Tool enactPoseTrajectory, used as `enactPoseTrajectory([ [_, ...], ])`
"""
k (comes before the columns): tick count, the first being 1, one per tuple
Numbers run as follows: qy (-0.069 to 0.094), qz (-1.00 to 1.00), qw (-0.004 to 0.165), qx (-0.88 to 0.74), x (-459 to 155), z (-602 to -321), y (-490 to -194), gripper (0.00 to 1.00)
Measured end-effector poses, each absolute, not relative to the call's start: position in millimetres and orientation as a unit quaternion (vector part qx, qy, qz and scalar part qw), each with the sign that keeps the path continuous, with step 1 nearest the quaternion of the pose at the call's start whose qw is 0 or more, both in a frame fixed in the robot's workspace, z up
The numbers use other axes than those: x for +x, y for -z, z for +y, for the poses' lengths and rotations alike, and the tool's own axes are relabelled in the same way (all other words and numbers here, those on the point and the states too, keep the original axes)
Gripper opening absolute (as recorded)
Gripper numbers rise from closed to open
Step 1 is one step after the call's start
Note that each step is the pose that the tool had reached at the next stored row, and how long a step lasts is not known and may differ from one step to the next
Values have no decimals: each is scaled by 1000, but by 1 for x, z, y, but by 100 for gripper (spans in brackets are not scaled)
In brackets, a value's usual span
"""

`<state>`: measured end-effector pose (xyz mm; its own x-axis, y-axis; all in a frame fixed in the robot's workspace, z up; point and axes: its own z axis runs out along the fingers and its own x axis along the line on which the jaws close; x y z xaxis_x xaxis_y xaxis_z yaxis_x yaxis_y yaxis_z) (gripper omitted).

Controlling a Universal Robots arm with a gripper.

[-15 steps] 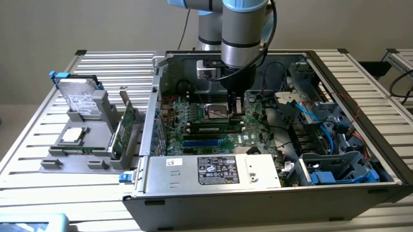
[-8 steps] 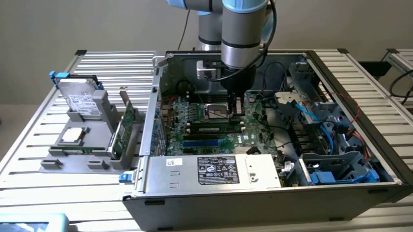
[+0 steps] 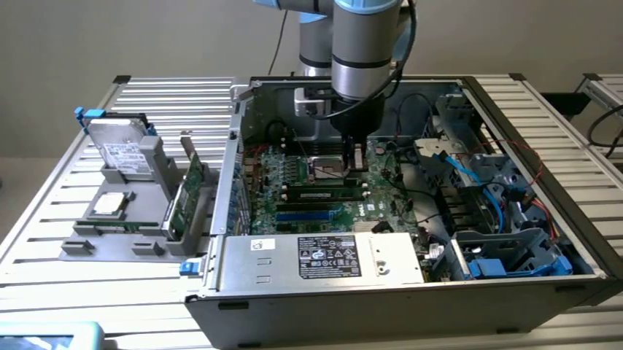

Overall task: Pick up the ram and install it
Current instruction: 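Press down the ram until it locks into place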

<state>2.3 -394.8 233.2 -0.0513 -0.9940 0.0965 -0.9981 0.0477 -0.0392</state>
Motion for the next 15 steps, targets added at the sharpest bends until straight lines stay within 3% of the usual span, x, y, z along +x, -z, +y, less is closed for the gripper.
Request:
enactPoseTrajectory([
  [15, -49, -723, 22, 688, -58, -396, -238, 11],
])
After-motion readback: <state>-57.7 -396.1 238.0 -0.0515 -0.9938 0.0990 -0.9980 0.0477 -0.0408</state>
